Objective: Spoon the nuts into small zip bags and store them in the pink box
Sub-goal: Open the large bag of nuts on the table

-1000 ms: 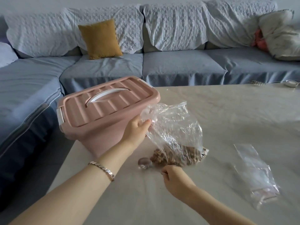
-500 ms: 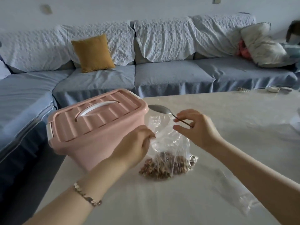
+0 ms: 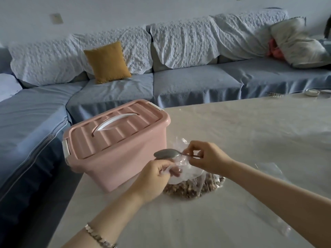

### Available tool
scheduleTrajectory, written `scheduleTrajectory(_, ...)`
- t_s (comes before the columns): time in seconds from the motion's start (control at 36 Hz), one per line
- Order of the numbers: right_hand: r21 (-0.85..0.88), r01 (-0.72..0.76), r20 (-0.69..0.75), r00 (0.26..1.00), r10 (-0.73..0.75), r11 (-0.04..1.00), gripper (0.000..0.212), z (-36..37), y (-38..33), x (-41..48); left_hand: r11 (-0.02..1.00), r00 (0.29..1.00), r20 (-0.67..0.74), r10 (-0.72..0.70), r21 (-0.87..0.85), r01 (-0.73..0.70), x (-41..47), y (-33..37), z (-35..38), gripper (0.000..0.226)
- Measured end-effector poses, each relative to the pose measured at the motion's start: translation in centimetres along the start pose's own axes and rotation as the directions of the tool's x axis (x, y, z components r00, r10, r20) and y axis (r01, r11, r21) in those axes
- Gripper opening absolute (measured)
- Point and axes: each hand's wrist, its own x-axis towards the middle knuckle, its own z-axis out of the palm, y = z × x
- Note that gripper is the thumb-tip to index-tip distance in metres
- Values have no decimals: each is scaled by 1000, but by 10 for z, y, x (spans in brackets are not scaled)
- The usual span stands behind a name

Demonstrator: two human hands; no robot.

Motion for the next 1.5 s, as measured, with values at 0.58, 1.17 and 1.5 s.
scheduleTrajectory(0.58, 187, -261, -207, 932, 297, 947, 23, -42, 20, -66, 969, 924, -337, -182, 99, 227, 29, 15, 57, 29)
scheduleTrajectory(1.17, -85, -404, 210, 886, 413, 911, 47, 10, 66, -9, 636, 964, -77, -253, 738, 226, 40, -20, 71, 30)
scheduleTrajectory(1.5, -41, -471, -146, 875, 461, 881, 27, 13, 82, -14, 695, 857, -190, -480, 514, 503, 52, -48, 60, 74)
